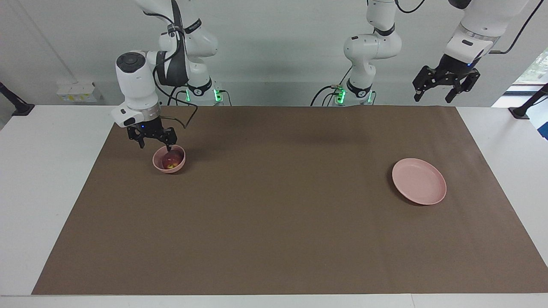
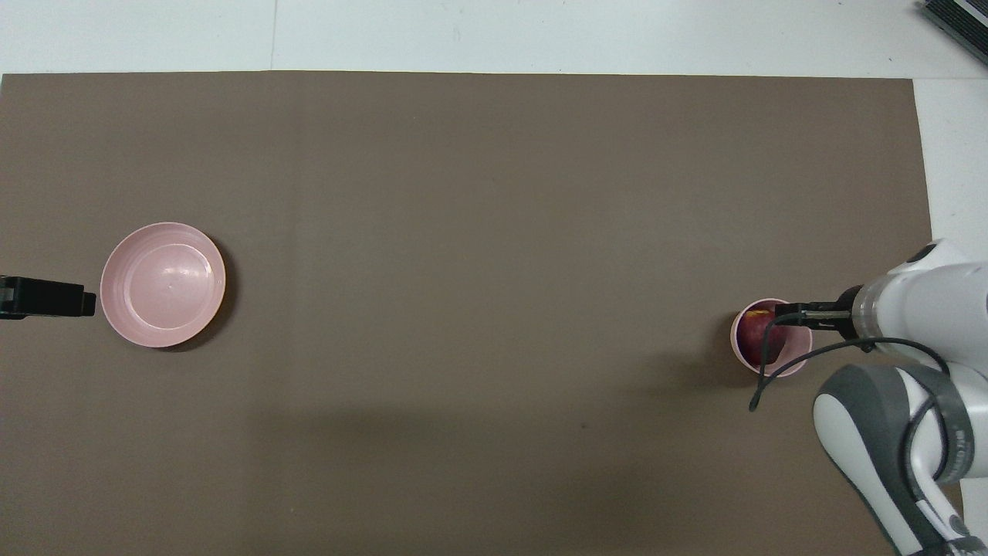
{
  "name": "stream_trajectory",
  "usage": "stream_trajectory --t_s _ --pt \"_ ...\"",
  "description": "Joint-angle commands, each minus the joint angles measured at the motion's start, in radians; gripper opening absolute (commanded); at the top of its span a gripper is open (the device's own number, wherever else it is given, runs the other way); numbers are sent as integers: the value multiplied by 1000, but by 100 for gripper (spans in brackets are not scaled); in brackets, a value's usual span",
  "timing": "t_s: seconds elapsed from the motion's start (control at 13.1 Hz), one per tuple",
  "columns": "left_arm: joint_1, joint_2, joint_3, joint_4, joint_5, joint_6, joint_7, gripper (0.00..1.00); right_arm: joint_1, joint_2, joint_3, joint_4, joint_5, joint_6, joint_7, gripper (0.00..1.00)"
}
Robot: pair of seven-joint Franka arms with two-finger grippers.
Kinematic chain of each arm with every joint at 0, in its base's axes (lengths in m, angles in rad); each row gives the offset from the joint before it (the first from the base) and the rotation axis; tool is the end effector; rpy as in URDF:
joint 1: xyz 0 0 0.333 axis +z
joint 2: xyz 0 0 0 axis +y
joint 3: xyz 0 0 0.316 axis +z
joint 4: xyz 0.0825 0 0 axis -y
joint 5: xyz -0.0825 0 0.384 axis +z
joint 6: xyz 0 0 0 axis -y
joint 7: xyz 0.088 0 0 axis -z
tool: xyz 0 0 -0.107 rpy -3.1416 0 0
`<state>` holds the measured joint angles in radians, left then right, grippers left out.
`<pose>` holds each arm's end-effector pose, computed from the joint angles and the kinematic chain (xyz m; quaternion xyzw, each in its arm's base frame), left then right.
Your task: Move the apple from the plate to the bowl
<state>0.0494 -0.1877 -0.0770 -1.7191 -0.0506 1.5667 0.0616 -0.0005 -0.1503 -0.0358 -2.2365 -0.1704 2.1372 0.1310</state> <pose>0.4940 -0.0230 0.6523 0.9987 -0.0446 0.0177 0.0178 0.5021 -0.0259 0.4384 0.9964 -0.0394 0.0288 0.0690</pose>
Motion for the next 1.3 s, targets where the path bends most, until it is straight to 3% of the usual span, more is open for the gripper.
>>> stream_trajectory --t_s 0.0,0.23,0.53,0.84,1.22 --pt "18 -7 -7 12 14 -62 5 100 -4 101 2 229 61 -188 -19 100" --pt "17 -7 -9 12 14 -71 -45 100 -4 155 2 424 71 -356 -19 100" --pt "18 -1 -9 27 14 -79 -45 100 -9 158 5 572 153 -446 -16 100" --pt "18 -3 -10 33 15 -94 -45 100 -10 216 5 766 154 -652 -21 100" --pt "21 69 -12 157 20 -146 -45 100 -6 213 30 810 150 -724 -16 100"
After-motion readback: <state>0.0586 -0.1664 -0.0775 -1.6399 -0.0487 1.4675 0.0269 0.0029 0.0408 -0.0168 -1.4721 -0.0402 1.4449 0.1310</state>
